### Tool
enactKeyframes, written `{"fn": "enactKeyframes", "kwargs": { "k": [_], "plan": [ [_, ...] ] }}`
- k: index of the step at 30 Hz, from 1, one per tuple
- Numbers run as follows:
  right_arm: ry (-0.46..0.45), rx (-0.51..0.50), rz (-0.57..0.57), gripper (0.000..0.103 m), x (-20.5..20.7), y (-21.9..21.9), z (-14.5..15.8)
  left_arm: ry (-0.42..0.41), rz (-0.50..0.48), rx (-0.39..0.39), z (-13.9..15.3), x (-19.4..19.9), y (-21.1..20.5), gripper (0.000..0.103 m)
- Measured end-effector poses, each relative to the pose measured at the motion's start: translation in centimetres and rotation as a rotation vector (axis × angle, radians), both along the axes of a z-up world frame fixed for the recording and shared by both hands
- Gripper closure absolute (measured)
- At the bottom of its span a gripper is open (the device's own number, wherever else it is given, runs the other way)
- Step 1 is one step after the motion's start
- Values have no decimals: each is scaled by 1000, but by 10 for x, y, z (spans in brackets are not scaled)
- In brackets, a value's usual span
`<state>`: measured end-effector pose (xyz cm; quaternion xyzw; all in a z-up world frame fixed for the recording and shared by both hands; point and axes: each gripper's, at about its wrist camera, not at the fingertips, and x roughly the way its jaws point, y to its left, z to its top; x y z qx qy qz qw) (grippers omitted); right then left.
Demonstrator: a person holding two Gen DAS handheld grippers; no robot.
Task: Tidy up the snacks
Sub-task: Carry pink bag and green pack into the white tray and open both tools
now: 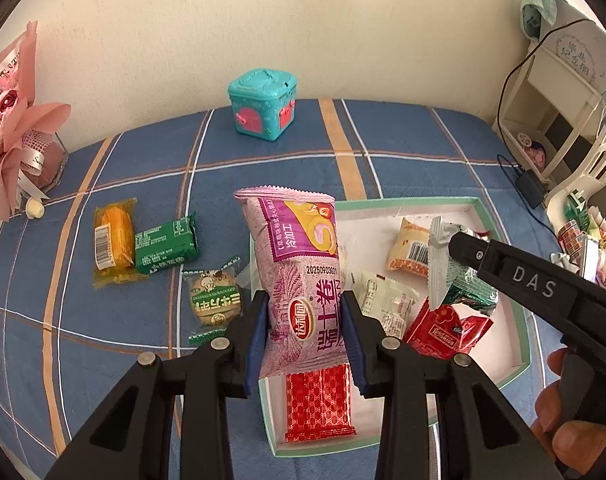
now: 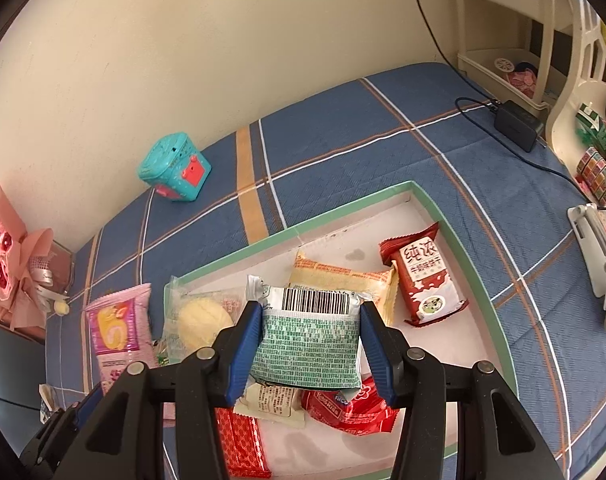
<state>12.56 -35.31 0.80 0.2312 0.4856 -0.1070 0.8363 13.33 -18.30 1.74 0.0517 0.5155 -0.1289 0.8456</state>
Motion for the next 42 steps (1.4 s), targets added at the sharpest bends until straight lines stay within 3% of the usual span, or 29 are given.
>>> {"fn": "enactKeyframes", "kwargs": {
  "k": [13,28,32,42],
  "plan": [
    [55,-16,51,50,10,13,-15,65,-2,50,-29,4,-6,66],
    [91,-37,78,49,15,24,-22,122,28,44,-46,11,0,65],
    [100,-52,84,48,16,28,-21,121,34,41,-45,11,1,51],
    [94,-85,100,44,15,34,-11,98,55,5,-31,12,9,40]
  ]
}}
